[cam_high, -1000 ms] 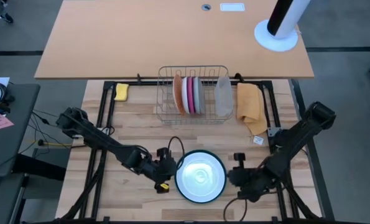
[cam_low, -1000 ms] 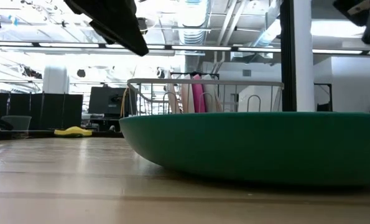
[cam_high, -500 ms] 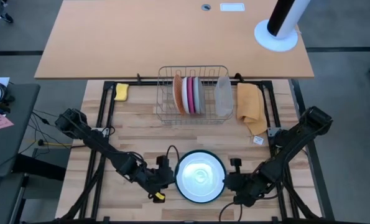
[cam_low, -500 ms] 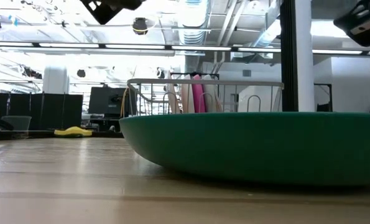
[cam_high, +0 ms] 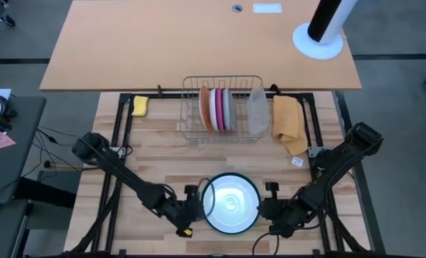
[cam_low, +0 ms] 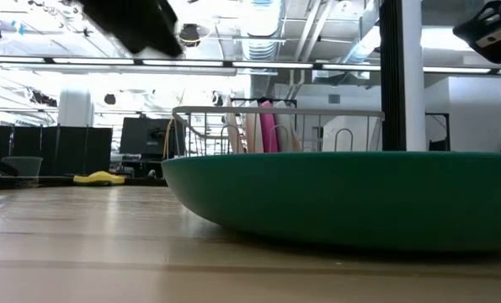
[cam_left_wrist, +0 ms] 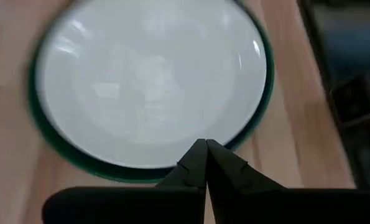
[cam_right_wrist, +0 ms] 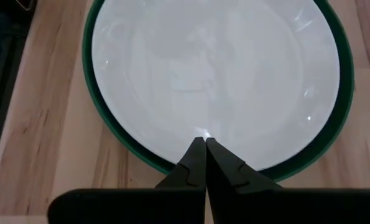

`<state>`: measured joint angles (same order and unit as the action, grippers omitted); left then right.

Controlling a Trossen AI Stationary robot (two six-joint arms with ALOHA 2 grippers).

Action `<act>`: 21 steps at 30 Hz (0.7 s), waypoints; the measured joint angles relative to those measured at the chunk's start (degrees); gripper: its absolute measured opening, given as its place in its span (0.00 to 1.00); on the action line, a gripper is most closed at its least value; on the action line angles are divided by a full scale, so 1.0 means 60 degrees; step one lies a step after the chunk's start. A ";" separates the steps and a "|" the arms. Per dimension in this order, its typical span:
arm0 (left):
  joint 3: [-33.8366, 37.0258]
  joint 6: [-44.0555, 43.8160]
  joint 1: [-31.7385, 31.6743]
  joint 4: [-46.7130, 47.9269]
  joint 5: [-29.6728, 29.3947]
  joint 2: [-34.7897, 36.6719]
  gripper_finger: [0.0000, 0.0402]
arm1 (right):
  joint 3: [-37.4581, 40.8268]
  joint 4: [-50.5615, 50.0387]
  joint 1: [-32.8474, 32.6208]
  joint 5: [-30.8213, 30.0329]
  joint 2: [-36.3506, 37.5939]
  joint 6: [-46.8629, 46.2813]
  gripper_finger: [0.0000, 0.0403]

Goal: Sort dishes
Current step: Put the white plate into the dish rack

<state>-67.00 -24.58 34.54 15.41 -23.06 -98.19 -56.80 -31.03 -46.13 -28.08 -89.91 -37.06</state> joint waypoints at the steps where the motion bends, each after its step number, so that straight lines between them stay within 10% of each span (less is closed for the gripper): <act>1: -0.0002 0.0203 -0.0007 -0.0132 0.0136 -0.0267 0.00 | 0.0000 -0.0037 0.0007 0.0000 0.0000 0.0000 0.01; 21: -0.0535 0.0762 -0.0761 0.0433 0.0303 -0.1709 0.00 | 0.0000 -0.0033 -0.0102 0.0033 0.0004 -0.0004 0.01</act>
<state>-70.21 -20.01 29.98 18.00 -21.25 -108.45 -56.80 -31.23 -46.74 -27.88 -89.89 -37.08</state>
